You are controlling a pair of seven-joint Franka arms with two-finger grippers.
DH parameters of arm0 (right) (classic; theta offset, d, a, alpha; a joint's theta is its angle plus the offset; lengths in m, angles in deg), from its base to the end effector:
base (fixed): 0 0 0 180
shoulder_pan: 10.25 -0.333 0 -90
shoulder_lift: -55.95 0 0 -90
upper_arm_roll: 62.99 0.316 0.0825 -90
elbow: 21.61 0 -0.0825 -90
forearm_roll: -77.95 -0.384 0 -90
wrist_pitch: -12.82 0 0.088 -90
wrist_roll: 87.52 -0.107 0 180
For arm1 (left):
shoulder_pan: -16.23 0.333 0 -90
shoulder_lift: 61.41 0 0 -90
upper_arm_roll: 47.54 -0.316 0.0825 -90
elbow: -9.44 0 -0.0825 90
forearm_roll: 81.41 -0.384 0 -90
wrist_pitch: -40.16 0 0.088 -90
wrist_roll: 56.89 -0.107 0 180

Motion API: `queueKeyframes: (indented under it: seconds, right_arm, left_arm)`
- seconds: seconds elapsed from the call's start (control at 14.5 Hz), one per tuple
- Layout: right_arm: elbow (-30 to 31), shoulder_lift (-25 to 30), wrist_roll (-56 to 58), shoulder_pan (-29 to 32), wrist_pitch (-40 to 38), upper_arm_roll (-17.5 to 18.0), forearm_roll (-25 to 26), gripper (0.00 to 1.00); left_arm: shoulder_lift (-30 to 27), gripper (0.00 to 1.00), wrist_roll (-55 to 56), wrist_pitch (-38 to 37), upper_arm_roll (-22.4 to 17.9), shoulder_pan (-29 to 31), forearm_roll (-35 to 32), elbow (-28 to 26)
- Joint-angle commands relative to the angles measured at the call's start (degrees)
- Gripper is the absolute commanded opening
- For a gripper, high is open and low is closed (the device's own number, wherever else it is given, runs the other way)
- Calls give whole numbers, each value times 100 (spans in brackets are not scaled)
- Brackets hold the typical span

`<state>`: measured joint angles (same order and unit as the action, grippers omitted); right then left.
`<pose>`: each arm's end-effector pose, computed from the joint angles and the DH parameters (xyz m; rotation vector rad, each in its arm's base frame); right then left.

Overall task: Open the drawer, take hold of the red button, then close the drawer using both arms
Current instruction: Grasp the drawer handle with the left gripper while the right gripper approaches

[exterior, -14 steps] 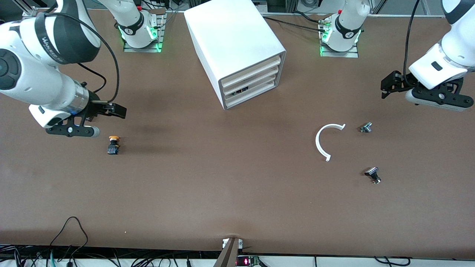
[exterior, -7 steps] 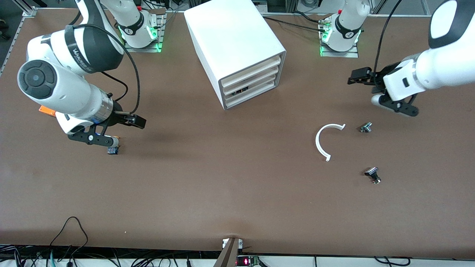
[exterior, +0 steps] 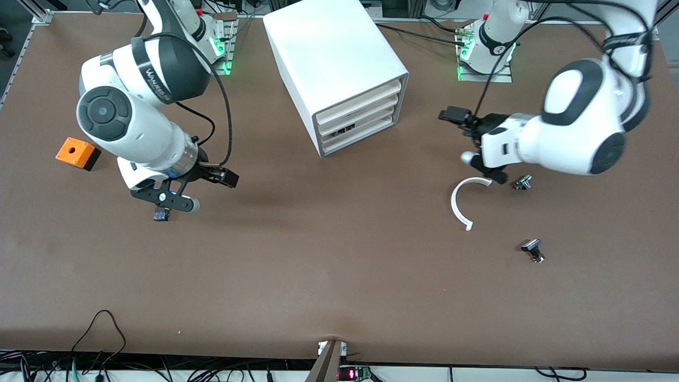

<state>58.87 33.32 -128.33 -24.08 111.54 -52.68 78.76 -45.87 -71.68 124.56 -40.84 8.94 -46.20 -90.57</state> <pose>0.6188 0.2551 0.4762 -3.0945 0.4668 0.1396 0.5434 -0.1988 0.4091 2.3647 -0.4705 -0.6669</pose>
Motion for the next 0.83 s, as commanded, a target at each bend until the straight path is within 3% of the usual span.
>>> queueKeyframes:
  seconds: [0.0, 0.14, 0.21, 0.76]
  right_arm:
    - [-367, -232, -575, -286, -46, -29, -11, 99]
    - [-463, -311, -970, -462, -37, -29, -2, 99]
    - [-464, -338, -1138, -550, -28, -29, 6, 99]
    - [-464, -513, -2308, -1183, 218, -38, 68, 99]
  left_arm:
    - [-139, 95, -1196, 505, 51, 139, 878, -904]
    - [-95, 92, -1868, 769, 51, 245, 1634, -1422]
    - [-103, 86, -1922, 823, 59, 185, 1716, -1547]
    - [-86, 80, -3141, 1605, 402, 175, 3033, -2804]
